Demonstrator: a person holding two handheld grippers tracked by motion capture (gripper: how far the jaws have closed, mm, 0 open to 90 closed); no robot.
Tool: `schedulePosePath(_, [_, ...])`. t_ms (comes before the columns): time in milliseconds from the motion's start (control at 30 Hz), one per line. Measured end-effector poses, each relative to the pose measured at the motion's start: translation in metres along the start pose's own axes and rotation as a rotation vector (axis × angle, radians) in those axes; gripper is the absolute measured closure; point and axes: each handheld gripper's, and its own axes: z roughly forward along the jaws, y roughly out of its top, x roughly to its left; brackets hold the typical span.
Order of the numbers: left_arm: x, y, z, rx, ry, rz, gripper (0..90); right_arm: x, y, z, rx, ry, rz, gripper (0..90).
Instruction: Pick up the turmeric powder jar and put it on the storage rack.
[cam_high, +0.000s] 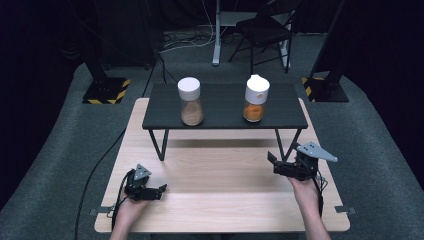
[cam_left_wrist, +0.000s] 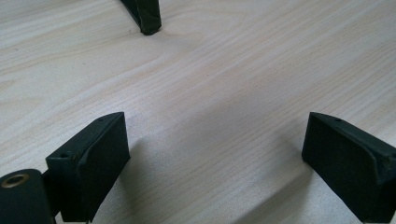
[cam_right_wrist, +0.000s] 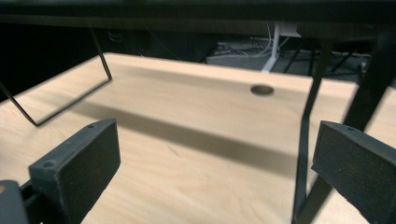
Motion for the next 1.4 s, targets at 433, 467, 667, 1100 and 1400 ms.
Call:
schedulePosePath(433, [0.000, 0.000, 0.000, 0.000, 0.000, 0.000, 6.8, -0.019, -0.051, 0.001, 0.067, -0.046, 0.068, 0.0])
schedulePosePath(467, [0.000, 0.000, 0.000, 0.000, 0.001, 0.001, 6.8, -0.020, -0.054, 0.002, 0.074, -0.049, 0.071, 0.0])
schedulePosePath(667, [0.000, 0.000, 0.000, 0.000, 0.001, -0.001, 6.7, -0.025, -0.064, 0.006, 0.121, -0.058, 0.090, 0.0])
schedulePosePath(1100, [0.000, 0.000, 0.000, 0.001, 0.002, 0.002, 6.7, -0.031, -0.069, 0.009, 0.230, -0.082, 0.098, 0.0])
schedulePosePath(1400, [-0.001, 0.000, 0.000, 0.002, 0.004, 0.001, 6.8, -0.032, -0.051, 0.025, 0.368, -0.084, 0.083, 0.0])
